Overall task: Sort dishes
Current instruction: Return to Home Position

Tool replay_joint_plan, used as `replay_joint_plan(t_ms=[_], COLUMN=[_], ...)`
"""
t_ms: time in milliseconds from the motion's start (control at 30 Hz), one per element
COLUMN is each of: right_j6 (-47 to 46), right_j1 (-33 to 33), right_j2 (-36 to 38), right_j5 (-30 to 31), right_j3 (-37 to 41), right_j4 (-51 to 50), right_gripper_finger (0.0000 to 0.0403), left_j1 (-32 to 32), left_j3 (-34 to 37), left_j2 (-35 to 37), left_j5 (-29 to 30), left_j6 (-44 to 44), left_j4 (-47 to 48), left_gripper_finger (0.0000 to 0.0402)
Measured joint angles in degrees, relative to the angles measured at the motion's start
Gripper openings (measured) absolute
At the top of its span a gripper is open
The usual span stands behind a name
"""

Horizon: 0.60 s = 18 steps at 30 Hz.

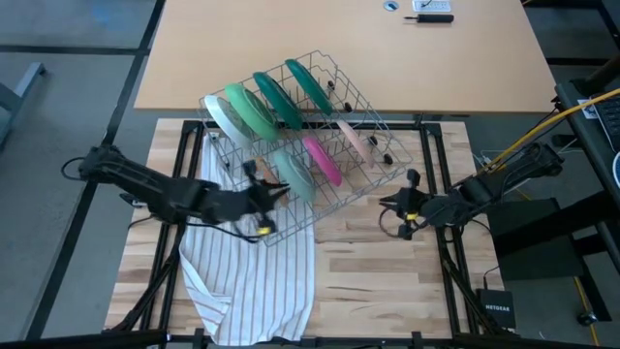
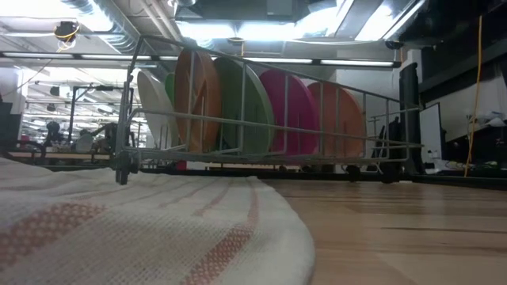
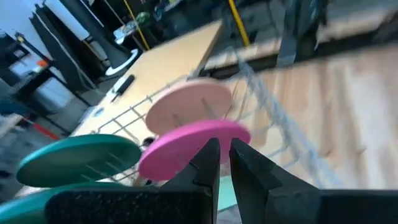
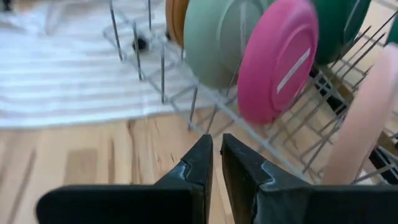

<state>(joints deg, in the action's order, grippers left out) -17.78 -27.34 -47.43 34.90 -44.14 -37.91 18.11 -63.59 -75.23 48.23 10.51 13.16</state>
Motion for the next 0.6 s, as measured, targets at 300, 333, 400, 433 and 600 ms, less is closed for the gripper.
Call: replay_joint_plan(t_ms=[300,333,400,433,600], right_j6=[1.54,1.56,1.60,1.58,-0.47], right_j1=[-0.01,-0.02,-0.02,-0.01,0.00], right_j2=[12.61,14.55,18.74,20.95,31.77], right_j5=[5.64,6.47,8.00,8.61,8.91], right_j3=[-3.02,-2.67,-1.30,-0.44,5.82], right_j4=[-2.31,-2.57,-2.71,-2.55,-2.60], right_gripper_finger=[0.0039,0.0039,0.0039,0.0039,0.0039], left_j1=[3.54,3.56,3.49,3.30,2.73], left_j3=[1.54,2.76,6.09,8.03,20.40], left_j2=[20.21,22.53,27.07,29.26,40.70], left_j5=[-0.02,-0.06,-1.41,-2.28,-7.37], left_j6=[-10.53,-11.09,-10.03,-9.42,-10.10], left_j4=[14.51,14.95,14.51,14.25,8.31], left_gripper_finger=[0.0029,0.0029,0.0029,0.0029,0.0029])
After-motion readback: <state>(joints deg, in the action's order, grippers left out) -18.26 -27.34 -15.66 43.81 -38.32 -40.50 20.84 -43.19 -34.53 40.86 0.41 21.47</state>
